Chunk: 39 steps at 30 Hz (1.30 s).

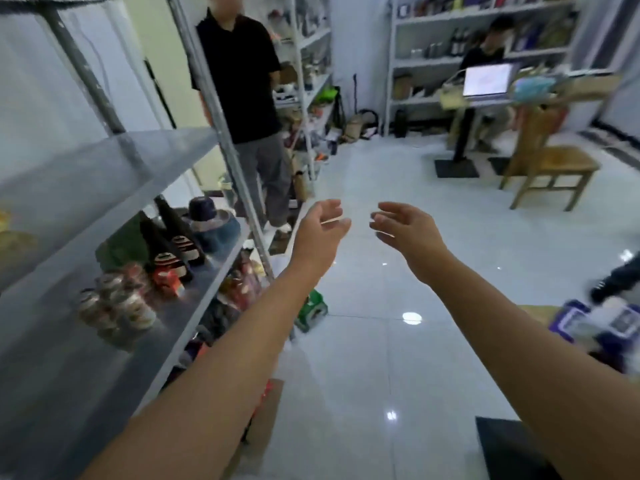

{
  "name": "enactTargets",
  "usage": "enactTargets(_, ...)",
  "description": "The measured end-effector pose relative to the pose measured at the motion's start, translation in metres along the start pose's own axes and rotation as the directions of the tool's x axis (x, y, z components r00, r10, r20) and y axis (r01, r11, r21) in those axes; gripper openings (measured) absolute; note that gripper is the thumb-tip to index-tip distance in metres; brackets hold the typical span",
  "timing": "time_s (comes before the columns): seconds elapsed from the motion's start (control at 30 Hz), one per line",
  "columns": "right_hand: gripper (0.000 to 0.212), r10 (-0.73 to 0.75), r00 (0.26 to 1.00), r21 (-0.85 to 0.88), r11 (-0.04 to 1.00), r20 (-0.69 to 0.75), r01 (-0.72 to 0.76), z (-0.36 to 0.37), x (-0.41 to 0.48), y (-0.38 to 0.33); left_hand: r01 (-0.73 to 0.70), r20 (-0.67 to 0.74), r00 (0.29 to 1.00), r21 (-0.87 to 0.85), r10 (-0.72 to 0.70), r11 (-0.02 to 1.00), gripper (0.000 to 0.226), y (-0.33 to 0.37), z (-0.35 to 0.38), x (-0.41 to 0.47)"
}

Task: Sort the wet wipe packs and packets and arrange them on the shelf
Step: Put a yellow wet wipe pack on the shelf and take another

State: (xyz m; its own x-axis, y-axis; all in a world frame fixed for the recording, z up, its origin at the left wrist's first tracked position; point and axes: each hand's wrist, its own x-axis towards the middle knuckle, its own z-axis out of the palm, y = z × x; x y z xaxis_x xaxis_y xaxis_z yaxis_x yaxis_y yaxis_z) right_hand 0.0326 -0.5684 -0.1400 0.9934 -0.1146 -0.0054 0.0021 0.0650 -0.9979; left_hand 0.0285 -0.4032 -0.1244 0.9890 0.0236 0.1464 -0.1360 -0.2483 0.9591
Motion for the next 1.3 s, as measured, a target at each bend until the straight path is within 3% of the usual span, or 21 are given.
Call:
enactTargets(0.13, 0.033, -0.011, 0.970, -0.069, 0.998, -0.241, -0.005, -0.119, -0.049, 0.002, -0.029, 0.254, 0.966, -0.040, 0.038, 0.999, 0.032, 0.022, 0.113, -0.020)
enactTargets(0.3, 0.031, -0.003, 0.852, -0.086, 0.995, -0.524, -0.049, -0.243, -0.132, 0.005, -0.083, 0.544, 0.831, -0.076, 0.112, 0.994, 0.031, 0.052, 0.246, -0.074)
enactTargets(0.57, 0.020, 0.070, 0.679, -0.102, 0.972, -0.731, -0.210, -0.367, -0.221, 0.031, -0.068, 0.753, 0.653, -0.046, 0.079, 0.997, 0.028, 0.043, 0.366, -0.146)
enactTargets(0.73, 0.024, 0.095, 0.621, -0.122, 0.947, -0.778, -0.298, -0.428, -0.229, 0.059, -0.037, 0.829, 0.559, 0.038, -0.011, 0.999, 0.035, 0.033, 0.443, -0.172)
enactTargets(0.87, 0.023, 0.184, 0.545, -0.025, 0.935, -0.818, -0.353, -0.491, -0.229, 0.097, -0.045, 0.855, 0.509, 0.144, -0.101, 0.989, 0.038, 0.015, 0.512, -0.178)
enactTargets(1.03, 0.022, 0.370, 0.388, 0.180, 0.878, -0.844, -0.444, -0.580, -0.220, 0.159, 0.013, 0.799, 0.517, 0.352, -0.308, 0.936, 0.045, -0.018, 0.593, -0.169)
enactTargets(1.13, 0.037, 0.445, 0.339, 0.238, 0.828, -0.829, -0.508, -0.625, -0.206, 0.191, -0.031, 0.746, 0.533, 0.490, -0.400, 0.871, 0.049, -0.045, 0.641, -0.160)
enactTargets(1.3, 0.043, 0.475, 0.266, 0.246, 0.766, -0.839, -0.594, -0.683, -0.179, 0.233, -0.053, 0.674, 0.555, 0.613, -0.487, 0.788, 0.055, -0.083, 0.708, -0.153)
